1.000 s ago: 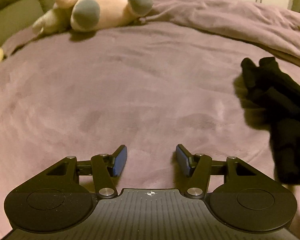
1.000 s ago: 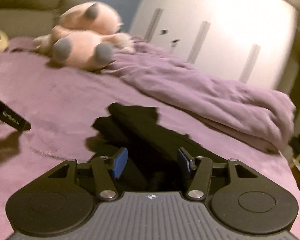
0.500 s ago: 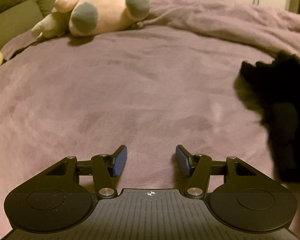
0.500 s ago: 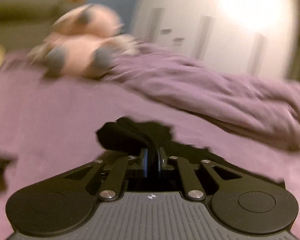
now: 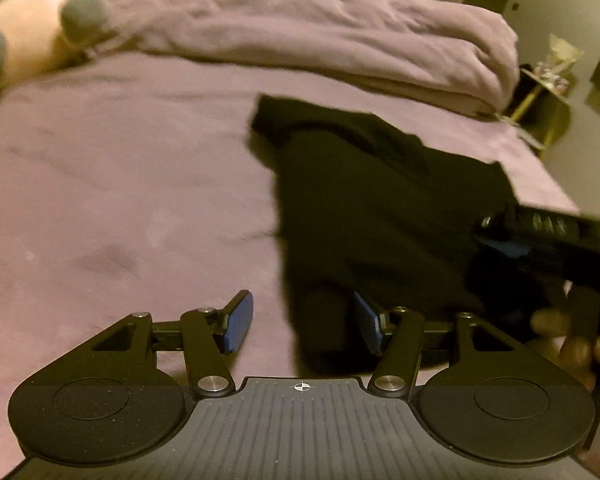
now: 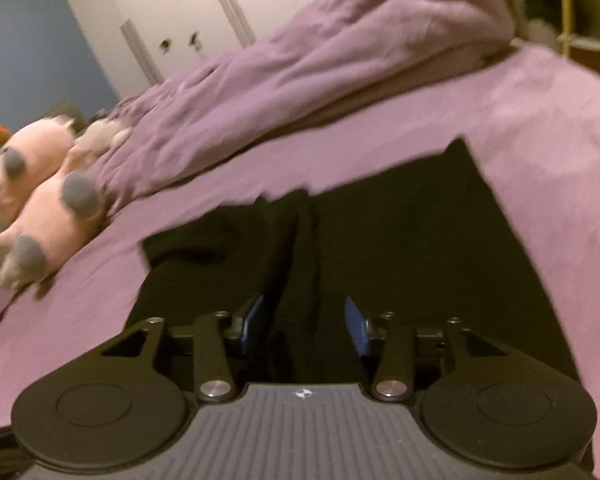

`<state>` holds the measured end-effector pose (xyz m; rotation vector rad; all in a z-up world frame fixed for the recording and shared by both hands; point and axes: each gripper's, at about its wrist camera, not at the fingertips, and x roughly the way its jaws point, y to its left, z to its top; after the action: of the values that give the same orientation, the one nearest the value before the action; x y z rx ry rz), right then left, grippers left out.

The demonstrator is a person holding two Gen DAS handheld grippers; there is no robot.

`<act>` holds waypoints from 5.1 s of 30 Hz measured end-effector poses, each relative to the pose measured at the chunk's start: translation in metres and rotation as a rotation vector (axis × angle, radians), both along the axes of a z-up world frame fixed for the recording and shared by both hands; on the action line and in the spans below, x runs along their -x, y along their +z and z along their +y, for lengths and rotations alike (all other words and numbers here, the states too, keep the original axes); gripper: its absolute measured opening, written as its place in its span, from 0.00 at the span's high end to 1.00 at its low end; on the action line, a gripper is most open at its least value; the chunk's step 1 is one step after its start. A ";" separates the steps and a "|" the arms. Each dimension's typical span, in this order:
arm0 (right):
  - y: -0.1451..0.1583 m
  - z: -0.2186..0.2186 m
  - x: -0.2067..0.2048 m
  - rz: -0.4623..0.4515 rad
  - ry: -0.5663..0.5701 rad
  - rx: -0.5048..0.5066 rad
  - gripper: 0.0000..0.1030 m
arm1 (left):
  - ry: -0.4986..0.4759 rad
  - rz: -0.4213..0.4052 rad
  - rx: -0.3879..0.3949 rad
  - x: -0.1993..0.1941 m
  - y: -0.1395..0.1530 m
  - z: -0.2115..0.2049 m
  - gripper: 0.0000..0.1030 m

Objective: Fold small clothes

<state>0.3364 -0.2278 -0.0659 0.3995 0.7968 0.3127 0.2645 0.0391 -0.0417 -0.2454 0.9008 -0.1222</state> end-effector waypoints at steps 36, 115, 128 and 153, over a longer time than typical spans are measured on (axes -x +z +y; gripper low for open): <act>0.009 -0.030 0.028 0.010 0.057 -0.144 0.48 | 0.063 0.092 0.084 -0.007 0.006 0.020 0.37; -0.011 -0.121 0.081 0.097 -0.150 -0.254 0.61 | -0.177 0.121 0.118 -0.002 0.001 -0.066 0.29; -0.024 -0.125 0.074 0.148 -0.214 -0.453 0.78 | -0.093 0.126 0.067 -0.011 0.002 -0.064 0.38; -0.018 -0.132 0.080 0.146 -0.165 -0.258 0.95 | -0.008 0.144 0.084 -0.007 0.007 -0.032 0.36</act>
<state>0.2564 -0.3595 -0.0841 0.7333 0.8632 0.2341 0.2716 0.0073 -0.0349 -0.3323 1.0408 -0.1513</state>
